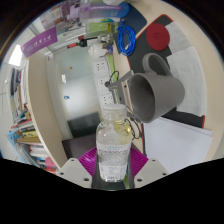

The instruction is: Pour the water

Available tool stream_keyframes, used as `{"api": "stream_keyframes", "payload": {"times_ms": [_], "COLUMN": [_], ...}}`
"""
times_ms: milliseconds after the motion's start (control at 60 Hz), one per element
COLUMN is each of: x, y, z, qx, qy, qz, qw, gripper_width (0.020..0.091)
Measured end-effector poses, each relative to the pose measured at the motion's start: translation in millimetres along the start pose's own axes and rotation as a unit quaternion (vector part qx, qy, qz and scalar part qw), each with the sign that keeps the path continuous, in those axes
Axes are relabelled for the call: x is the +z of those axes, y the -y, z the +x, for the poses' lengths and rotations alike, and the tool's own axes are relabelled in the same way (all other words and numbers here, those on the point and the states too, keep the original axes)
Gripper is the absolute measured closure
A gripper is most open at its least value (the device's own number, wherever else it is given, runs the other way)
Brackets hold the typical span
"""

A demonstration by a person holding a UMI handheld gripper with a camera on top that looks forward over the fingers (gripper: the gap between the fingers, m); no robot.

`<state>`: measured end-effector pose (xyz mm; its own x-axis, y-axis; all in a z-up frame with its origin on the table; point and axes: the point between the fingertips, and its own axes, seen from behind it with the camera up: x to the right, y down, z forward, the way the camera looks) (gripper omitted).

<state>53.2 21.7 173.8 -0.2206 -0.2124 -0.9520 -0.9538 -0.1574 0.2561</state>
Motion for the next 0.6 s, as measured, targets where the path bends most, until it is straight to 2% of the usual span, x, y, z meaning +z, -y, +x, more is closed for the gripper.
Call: {"api": "stream_keyframes", "payload": {"times_ms": [117,367,483,600], "x": [1,5,3,-3], "y": [11,18,13,3], "z": [-2,2,-4,-26], "qx": [0.053,0.092,0.062,-0.054], "qy": [0.004,-0.007,-0.014,-0.029], "qz": [0.014,0.015,0.007,-0.013], "qw": [0.998,0.996,0.998,0.998], "gripper_width": [0.0681,0.0680,0.0679,0.0680]}}
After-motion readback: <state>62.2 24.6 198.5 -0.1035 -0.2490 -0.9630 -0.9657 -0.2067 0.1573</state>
